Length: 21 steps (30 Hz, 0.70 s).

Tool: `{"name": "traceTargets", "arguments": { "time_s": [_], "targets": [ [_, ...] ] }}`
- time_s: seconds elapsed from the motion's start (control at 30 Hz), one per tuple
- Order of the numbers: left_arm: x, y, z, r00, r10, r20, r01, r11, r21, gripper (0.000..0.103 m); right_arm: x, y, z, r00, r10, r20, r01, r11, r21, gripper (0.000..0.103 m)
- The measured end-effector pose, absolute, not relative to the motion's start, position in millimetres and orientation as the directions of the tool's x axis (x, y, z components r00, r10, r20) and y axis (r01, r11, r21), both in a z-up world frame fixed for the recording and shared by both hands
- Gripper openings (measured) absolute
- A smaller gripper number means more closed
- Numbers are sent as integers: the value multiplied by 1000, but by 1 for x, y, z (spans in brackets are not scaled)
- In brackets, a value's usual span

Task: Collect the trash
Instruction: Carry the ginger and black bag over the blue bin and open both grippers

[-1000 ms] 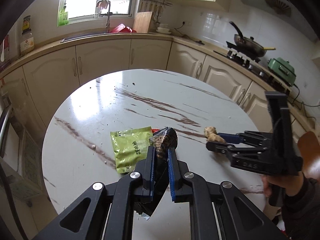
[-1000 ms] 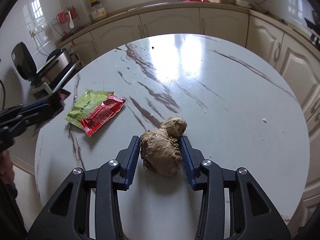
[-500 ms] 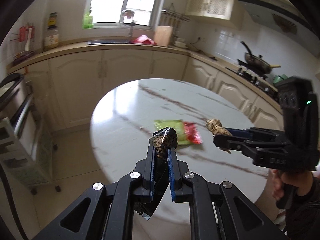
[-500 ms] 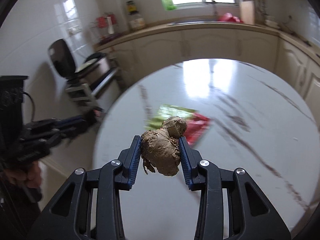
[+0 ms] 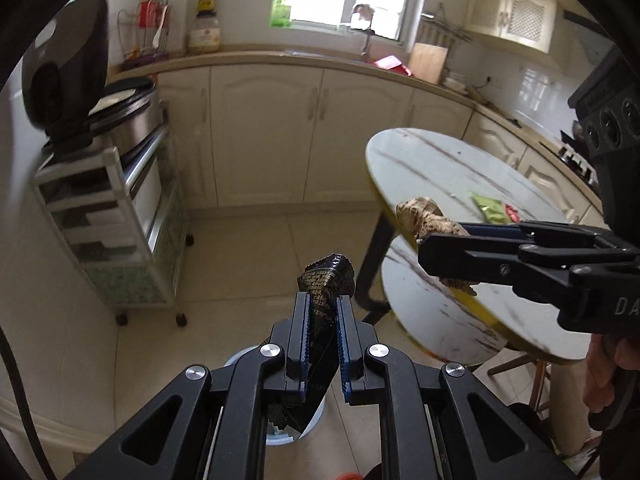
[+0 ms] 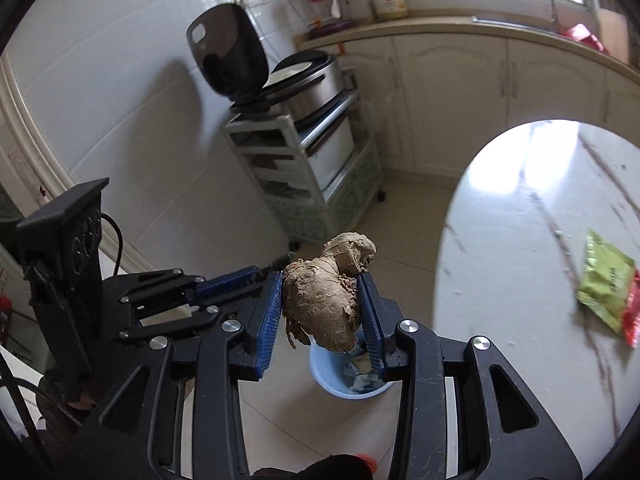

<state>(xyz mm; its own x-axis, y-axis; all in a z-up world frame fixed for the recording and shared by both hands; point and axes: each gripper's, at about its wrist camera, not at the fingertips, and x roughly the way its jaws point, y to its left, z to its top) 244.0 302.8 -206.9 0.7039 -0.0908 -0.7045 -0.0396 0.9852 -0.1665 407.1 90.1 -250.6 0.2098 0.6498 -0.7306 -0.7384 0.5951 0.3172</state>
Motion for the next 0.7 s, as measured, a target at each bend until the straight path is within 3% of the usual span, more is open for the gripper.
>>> {"name": "traceTargets", "arguments": {
  "time_s": [0.2, 0.27, 0.37, 0.43, 0.5, 0.7],
  "targets": [
    [269, 315, -233, 657, -116, -745, -69, 975, -212, 10, 413, 127, -274, 165, 624, -764, -742, 589, 321, 35],
    [282, 317, -241, 642, -118, -757, -87, 971, -224, 17, 416, 133, -282, 154, 613, -775, -735, 595, 325, 35],
    [296, 323, -248, 625, -107, -774, -120, 966, -230, 19, 419, 144, -294, 132, 600, -789, -726, 600, 335, 35],
    [298, 327, -250, 620, -88, -780, -145, 964, -224, 26, 421, 151, -301, 125, 590, -797, -723, 604, 334, 36],
    [297, 328, -250, 611, -55, -789, -177, 963, -204, 46, 422, 156, -306, 111, 589, -800, -723, 600, 342, 36],
    [284, 329, -244, 614, -10, -789, -216, 959, -180, 47, 424, 162, -314, 86, 612, -786, -708, 592, 384, 38]
  ]
}}
